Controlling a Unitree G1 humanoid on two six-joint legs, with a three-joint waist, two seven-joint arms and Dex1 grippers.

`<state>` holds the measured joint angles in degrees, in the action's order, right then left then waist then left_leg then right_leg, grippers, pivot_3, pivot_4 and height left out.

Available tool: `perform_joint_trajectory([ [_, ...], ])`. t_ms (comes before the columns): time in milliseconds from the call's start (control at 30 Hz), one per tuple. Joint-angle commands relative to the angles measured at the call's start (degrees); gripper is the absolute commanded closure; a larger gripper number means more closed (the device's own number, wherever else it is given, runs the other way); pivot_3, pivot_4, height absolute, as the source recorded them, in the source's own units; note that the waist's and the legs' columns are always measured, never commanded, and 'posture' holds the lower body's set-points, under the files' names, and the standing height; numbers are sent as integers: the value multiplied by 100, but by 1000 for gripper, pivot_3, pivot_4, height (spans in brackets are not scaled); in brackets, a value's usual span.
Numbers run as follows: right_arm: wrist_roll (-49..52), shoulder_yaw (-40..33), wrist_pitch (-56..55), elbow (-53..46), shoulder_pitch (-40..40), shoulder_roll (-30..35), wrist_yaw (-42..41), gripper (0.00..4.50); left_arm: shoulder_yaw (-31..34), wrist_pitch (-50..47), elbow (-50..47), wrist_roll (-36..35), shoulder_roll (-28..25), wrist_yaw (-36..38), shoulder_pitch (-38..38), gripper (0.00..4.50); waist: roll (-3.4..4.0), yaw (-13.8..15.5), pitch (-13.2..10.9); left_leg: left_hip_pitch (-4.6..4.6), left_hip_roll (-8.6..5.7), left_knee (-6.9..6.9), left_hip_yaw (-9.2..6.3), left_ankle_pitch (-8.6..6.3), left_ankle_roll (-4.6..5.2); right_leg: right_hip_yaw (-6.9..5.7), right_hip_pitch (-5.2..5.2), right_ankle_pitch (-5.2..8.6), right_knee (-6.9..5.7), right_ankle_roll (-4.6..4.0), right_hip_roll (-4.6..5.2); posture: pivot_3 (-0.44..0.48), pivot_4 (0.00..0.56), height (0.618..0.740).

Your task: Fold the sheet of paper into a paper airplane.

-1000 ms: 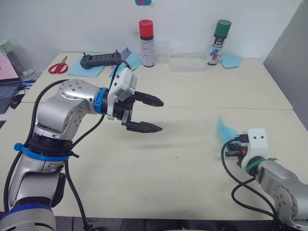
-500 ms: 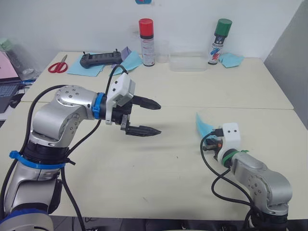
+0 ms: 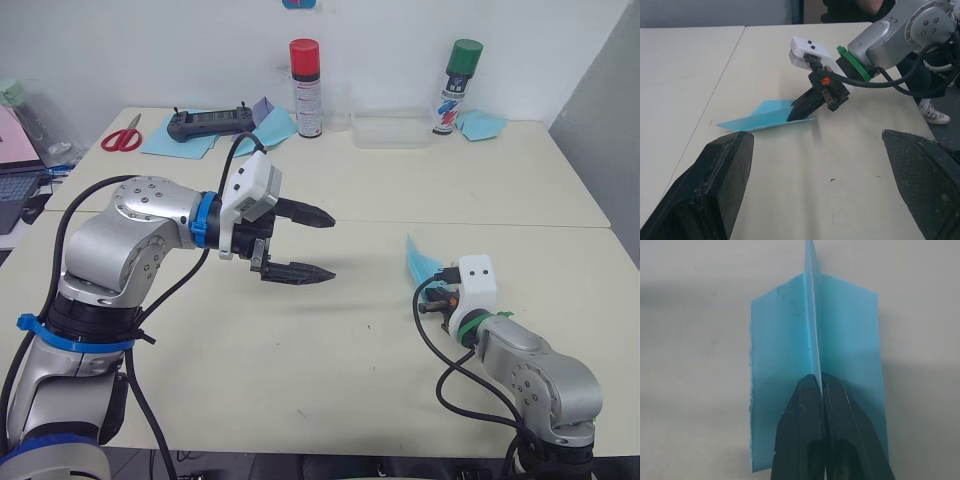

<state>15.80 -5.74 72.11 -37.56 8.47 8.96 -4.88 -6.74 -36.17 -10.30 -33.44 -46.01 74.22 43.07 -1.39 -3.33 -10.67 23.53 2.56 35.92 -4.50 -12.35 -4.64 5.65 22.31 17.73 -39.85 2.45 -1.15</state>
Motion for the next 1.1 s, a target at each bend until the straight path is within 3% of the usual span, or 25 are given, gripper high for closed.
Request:
perform_joint_trajectory([
  [33, -9, -36, -72, -109, 68, 14, 26, 4481, 187, -6, -122, -20, -69, -32, 23, 0, 0, 0, 0, 0, 0, 0, 0, 0, 0, 0, 0, 0, 0, 0, 0, 0, 150, 740],
  [1100, -8, -36, -73, -109, 68, 14, 27, 4481, 187, -7, -123, -20, -69, -32, 23, 0, 0, -1, 0, 0, 0, 0, 0, 0, 0, 0, 0, 0, 1, 0, 0, 0, 150, 740],
])
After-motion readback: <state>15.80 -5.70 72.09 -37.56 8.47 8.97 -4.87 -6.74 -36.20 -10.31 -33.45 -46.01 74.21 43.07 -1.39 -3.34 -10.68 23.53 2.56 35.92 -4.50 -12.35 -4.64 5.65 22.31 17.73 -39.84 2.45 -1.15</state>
